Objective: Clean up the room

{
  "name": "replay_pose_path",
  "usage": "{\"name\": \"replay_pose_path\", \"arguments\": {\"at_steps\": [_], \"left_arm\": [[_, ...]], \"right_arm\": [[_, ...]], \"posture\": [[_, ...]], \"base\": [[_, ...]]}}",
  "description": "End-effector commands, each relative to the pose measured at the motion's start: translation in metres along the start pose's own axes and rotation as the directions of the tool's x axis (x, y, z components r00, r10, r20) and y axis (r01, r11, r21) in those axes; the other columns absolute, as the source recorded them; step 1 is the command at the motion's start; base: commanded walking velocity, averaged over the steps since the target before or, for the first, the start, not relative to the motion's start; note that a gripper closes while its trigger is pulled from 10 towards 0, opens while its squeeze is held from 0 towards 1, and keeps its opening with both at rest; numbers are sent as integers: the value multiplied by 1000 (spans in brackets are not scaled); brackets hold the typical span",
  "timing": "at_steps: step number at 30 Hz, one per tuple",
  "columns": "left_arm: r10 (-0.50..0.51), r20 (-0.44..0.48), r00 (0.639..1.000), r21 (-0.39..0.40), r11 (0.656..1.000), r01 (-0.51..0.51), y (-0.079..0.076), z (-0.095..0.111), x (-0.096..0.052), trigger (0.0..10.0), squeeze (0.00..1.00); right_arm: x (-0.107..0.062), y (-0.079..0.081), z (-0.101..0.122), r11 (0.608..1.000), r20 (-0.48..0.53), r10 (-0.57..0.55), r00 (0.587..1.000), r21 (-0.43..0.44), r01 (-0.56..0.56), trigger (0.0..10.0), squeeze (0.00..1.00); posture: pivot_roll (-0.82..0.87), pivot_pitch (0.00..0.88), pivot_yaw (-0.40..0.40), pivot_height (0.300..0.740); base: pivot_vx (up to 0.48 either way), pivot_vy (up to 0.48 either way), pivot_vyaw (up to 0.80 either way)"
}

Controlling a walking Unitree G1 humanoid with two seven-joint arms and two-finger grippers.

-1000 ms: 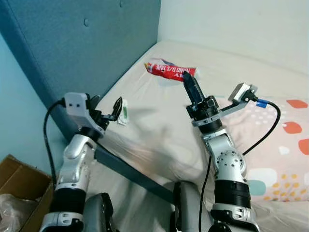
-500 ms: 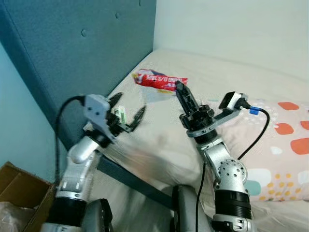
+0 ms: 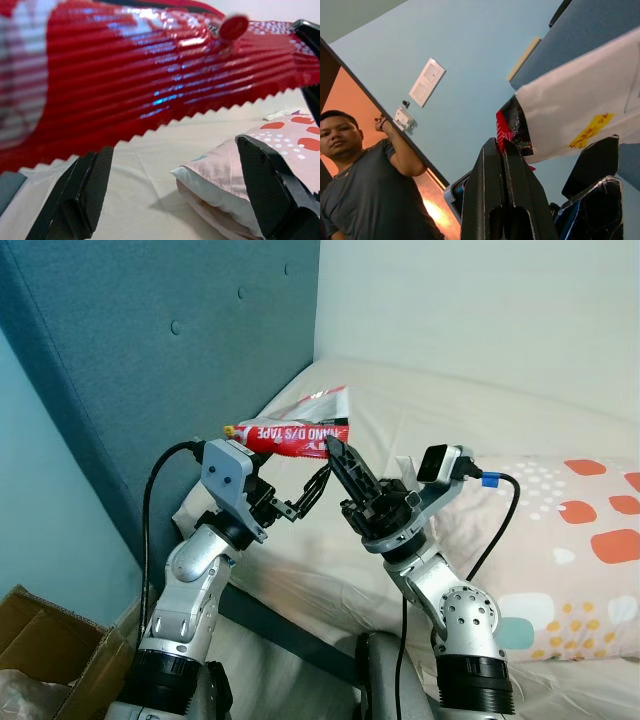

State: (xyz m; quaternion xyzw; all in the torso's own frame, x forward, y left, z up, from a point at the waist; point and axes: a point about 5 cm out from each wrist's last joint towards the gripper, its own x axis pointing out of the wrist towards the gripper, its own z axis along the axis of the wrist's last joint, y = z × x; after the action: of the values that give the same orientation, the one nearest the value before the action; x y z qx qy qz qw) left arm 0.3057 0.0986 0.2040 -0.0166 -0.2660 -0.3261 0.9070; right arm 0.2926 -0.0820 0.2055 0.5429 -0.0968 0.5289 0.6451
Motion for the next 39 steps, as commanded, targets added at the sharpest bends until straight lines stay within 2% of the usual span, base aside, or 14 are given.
{"name": "replay_pose_path", "arguments": {"at_steps": [1, 8, 11, 13, 18, 19, 22, 24, 26, 27, 29, 30, 32, 39], "left_arm": [[4, 1, 1000, -15, 1000, -4, -1, -2, 0, 10000, 0], [16, 4, 1000, -11, 1000, -16, 1, -1, 2, 10000, 0], [37, -18, 999, 8, 999, -37, 4, -5, 2, 10000, 0], [61, -64, 996, 37, 998, -59, 11, -13, -6, 10000, 0], [102, -112, 988, 76, 993, -93, 25, -18, -20, 10000, 0], [127, -131, 983, 101, 988, -114, 35, -19, -29, 10000, 0], [131, -133, 982, 105, 988, -117, 37, -18, -30, 10000, 0], [152, -133, 979, 130, 982, -134, 49, -13, -38, 10000, 0], [156, -130, 979, 135, 981, -139, 53, -10, -40, 10000, 0], [156, -130, 979, 135, 981, -139, 53, -10, -40, 10000, 0], [68, -106, 992, 102, 993, -57, 42, -8, -35, 10000, 0], [68, -106, 992, 102, 993, -57, 42, -8, -35, 10000, 0], [-59, -78, 995, 17, 998, 61, 21, -7, -27, 10000, 0], [-162, -52, 985, -90, 983, 157, 5, -7, -24, 10000, 0]], "right_arm": [[5, 2, -15, 997, 31, 28, 999, 69, -30, 0, 0], [4, -1, -17, 998, 25, 8, 1000, 70, -9, 0, 0], [1, -6, -13, 998, 48, -47, 998, 38, 45, 0, 0], [-3, -13, 4, 991, 118, -127, 985, -20, 130, 0, 0], [-8, -12, 29, 983, 182, -150, 972, -73, 166, 0, 0], [-10, -9, 38, 981, 193, -147, 970, -99, 168, 0, 0], [-10, -8, 39, 980, 194, -146, 970, -103, 168, 0, 0], [-14, -5, 46, 977, 195, -147, 970, -122, 173, 0, 0], [-15, -3, 48, 977, 194, -147, 970, -128, 173, 0, 0], [-15, -3, 48, 977, 194, -147, 970, -128, 173, 0, 0], [-15, -2, 42, 979, 172, -147, 974, -114, 168, 0, 0], [-15, -2, 42, 979, 172, -147, 974, -114, 168, 0, 0], [-14, -1, 32, 986, 133, -133, 982, -88, 145, 0, 0], [-12, 0, 30, 988, 119, -126, 985, -73, 136, 0, 0]], "posture": [[-85, 75, -46, 555], [-86, 77, -46, 555], [-86, 77, -46, 555], [-92, 77, -44, 555], [-95, 77, -43, 555], [-95, 77, -46, 555], [-95, 77, -46, 555], [-96, 78, -50, 555], [-96, 79, -50, 555], [-96, 79, -50, 555], [-97, 78, -52, 555], [-97, 78, -52, 555], [-103, 76, -53, 555], [-107, 75, -56, 555]], "base": [[0, 0, 0], [0, 0, 0], [0, 0, 0], [0, 0, 0], [0, 0, 0], [0, 0, 0], [0, 0, 0], [0, 0, 0], [0, 0, 0], [0, 0, 0], [0, 0, 0], [0, 0, 0], [0, 0, 0], [0, 0, 0]]}}
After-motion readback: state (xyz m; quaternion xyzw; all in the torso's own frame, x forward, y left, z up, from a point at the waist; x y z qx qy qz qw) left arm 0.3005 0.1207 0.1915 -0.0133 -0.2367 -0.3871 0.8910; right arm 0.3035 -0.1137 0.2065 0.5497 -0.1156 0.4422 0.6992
